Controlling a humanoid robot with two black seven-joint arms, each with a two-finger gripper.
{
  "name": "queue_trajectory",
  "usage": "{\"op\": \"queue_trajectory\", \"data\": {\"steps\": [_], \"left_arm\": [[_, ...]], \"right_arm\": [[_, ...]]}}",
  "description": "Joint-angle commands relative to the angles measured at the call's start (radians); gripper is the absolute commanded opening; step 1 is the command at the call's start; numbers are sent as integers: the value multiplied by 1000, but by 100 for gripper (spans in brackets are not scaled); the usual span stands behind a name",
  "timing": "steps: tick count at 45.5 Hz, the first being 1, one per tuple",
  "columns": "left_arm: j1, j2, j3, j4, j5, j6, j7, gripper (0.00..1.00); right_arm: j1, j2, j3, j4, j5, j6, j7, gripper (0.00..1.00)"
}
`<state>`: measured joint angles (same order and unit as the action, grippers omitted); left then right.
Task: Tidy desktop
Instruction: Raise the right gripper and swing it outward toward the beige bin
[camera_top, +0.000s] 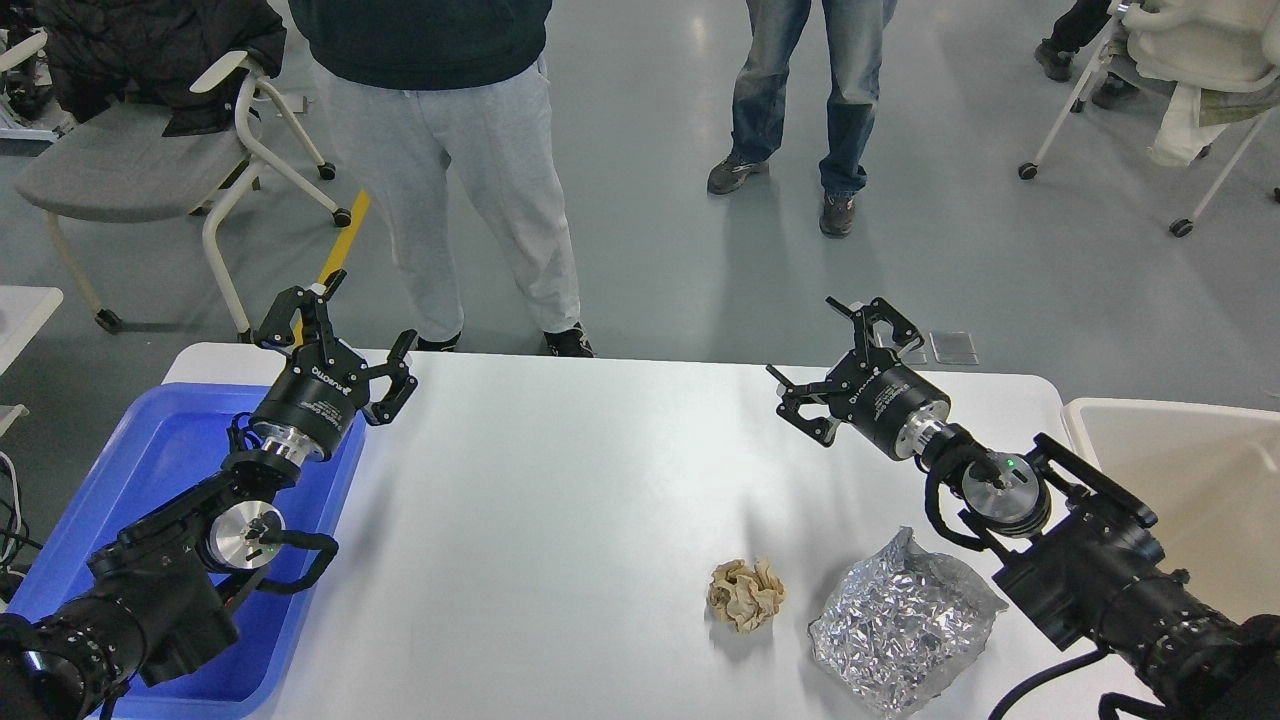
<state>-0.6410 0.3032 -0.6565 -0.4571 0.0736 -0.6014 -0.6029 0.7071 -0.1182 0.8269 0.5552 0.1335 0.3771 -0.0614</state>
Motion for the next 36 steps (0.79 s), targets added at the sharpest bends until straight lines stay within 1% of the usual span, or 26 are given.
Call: {"op": "queue_trajectory", "data": {"steps": [1,16,24,29,36], "left_arm": [[1,-1,0,0,0,2,2,100],[0,-1,0,0,0,2,0,100],[1,1,0,0,0,2,0,100],[1,1,0,0,0,2,0,100],[0,1,0,0,0,0,0,100]], "right_arm": [[-1,0,0,-3,0,-4,0,100],[-6,-40,-3,8,-2,0,0,100],[8,-147,-23,35,-32,0,-3,100],[20,-251,-46,77,-40,-4,-12,100],[28,-412,-118,172,-42,-4,-14,100]]}}
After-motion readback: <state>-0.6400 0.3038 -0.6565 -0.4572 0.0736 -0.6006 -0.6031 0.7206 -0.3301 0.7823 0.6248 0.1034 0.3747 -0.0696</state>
